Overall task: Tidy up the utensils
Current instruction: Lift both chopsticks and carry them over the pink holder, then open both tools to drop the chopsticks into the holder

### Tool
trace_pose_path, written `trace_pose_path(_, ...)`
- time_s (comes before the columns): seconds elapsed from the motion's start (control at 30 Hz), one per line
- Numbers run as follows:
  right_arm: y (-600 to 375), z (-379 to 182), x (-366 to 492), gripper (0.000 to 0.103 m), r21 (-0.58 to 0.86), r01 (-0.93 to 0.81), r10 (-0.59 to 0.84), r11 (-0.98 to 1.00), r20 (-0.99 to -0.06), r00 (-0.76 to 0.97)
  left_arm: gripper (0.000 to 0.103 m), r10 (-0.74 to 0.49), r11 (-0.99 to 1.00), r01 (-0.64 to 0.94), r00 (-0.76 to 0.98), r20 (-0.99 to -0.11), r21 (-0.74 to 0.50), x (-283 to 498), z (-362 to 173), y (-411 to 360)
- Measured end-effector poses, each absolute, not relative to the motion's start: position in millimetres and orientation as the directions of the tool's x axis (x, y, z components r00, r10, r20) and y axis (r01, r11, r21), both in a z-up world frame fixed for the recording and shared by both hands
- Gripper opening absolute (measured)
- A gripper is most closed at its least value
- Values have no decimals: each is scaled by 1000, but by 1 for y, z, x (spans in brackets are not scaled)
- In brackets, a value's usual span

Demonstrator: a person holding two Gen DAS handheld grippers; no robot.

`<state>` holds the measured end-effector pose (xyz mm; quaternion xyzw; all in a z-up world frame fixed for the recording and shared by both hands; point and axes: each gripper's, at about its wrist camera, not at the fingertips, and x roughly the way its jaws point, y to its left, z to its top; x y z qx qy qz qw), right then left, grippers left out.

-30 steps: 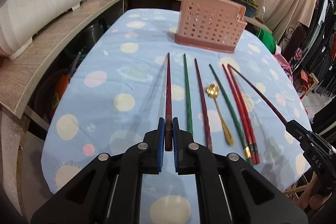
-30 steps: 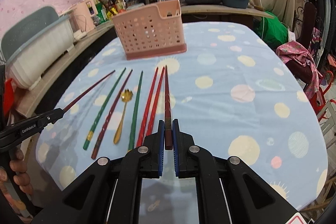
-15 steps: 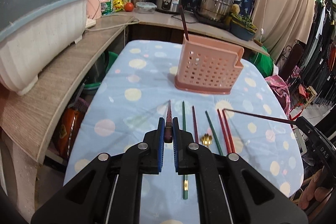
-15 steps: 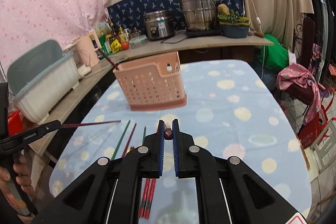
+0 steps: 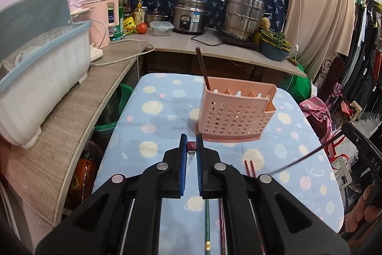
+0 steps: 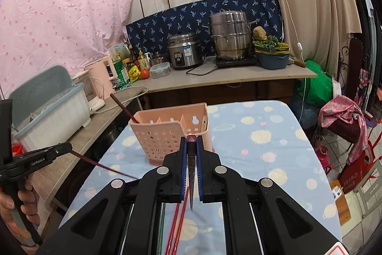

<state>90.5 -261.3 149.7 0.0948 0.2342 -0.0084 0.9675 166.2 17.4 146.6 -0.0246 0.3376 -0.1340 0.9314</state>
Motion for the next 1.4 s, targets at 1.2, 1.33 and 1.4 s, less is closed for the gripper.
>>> trace_pose_path(1.2, -274, 248, 225, 7, 290, -1, 77, 957, -253, 964, 7, -313, 950, 292, 897, -313, -113, 270, 288, -54)
trace_pose_path(1.33, -272, 223, 238, 7, 279, 2, 88, 960, -309, 947, 7, -322, 947, 295, 876, -359, -129, 283, 262, -57)
trace_pose_path(1.4, -270, 210, 242, 7, 273, 8, 87, 962, -334, 939, 7, -328, 945, 296, 863, -385, -141, 289, 247, -57)
